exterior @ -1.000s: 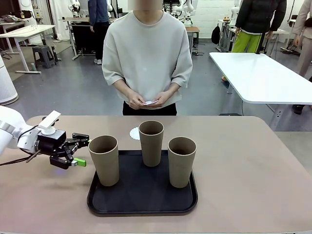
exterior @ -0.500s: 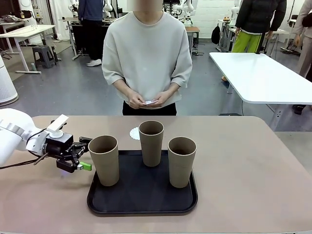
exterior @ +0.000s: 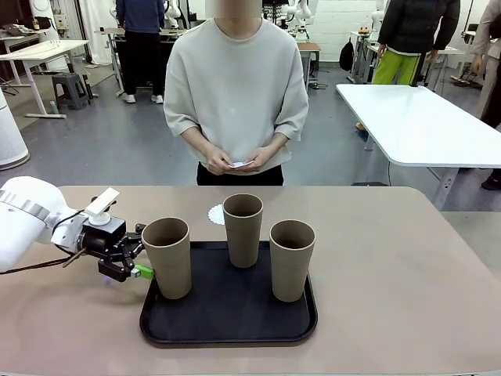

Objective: Place coasters on the table and set cups on them.
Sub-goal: Pick up one Reusable plastic cup and place it on a coaster set by the human.

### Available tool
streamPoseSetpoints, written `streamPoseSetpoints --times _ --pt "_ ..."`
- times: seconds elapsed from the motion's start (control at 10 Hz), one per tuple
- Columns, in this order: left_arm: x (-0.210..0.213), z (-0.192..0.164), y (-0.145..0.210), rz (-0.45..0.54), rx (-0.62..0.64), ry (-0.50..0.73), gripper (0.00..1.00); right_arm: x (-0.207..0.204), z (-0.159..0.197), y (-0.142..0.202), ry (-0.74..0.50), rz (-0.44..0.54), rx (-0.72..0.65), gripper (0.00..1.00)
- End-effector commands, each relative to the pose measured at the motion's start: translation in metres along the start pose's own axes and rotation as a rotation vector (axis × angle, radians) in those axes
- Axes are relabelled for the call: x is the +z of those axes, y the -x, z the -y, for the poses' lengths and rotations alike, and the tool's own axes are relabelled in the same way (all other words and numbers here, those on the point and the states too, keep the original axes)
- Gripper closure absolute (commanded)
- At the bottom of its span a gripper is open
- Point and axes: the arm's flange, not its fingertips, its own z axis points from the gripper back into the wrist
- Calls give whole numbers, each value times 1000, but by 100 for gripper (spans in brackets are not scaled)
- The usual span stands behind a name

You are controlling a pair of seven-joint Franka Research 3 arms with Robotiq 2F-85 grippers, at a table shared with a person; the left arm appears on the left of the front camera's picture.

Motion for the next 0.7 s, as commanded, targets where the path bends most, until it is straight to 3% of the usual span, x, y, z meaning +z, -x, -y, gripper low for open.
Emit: streamPoseSetpoints --times 0.0,0.6 --pt "-11 -5 1 1 -13 -2 0 0 0 -1 -18 1 10 0" --pt "-30 -3 1 0 -14 36 0 0 0 -1 -18 1 10 0"
